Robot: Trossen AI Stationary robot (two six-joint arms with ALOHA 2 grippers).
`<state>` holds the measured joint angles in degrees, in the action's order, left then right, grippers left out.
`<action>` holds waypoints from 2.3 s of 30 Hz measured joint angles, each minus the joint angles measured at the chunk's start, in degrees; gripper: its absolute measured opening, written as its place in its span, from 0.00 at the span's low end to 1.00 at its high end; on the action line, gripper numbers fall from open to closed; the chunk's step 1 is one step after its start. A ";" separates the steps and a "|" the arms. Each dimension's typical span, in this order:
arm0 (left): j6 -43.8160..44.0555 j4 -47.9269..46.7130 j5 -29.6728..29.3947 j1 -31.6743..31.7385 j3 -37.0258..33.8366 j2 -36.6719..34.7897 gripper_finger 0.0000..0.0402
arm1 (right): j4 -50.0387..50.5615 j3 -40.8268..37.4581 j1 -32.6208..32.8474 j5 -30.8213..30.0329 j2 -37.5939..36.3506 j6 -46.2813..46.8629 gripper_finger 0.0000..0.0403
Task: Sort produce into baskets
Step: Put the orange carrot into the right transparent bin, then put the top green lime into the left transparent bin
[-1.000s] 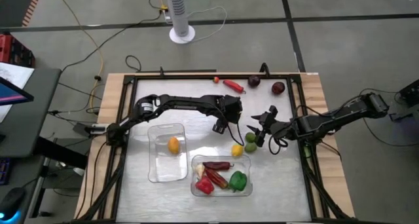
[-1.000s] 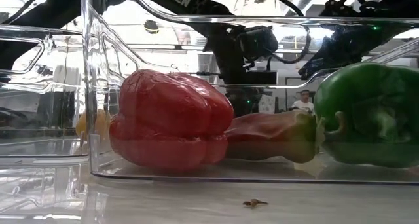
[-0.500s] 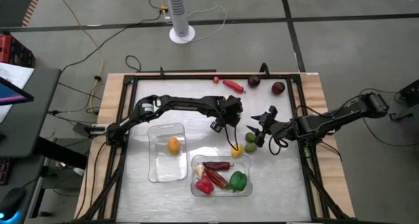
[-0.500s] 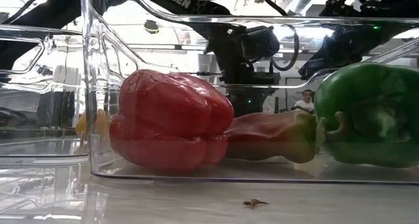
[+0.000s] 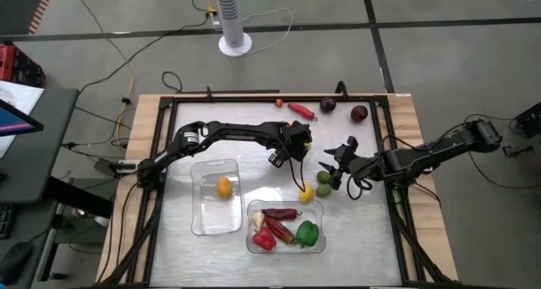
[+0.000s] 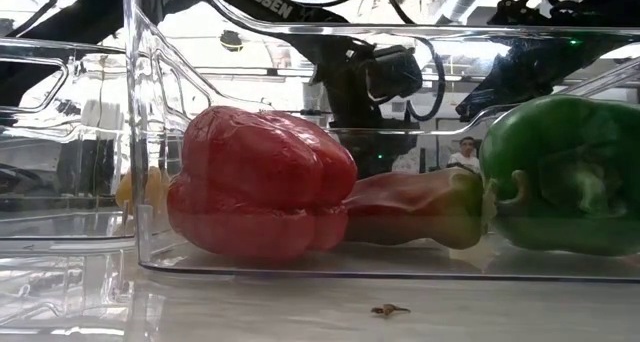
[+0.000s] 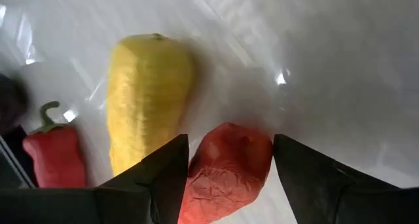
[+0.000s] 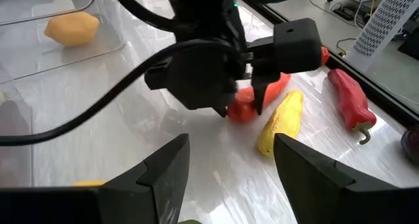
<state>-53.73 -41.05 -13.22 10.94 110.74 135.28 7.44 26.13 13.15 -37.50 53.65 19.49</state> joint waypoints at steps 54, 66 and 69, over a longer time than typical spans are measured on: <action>42.18 -24.42 33.51 -21.29 19.45 -8.72 0.36 | 0.38 0.04 1.84 -3.14 -1.25 0.59 0.62; 43.83 -21.73 30.52 -22.91 19.47 -8.70 0.59 | 0.45 0.04 1.84 -3.08 -1.22 0.57 0.62; 42.97 -21.97 28.27 -22.63 19.47 -8.70 0.67 | 0.46 0.04 1.84 -3.02 -1.22 0.57 0.62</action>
<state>-10.76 -63.03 15.05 -11.69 130.21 126.58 7.90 26.17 14.98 -40.51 52.42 20.05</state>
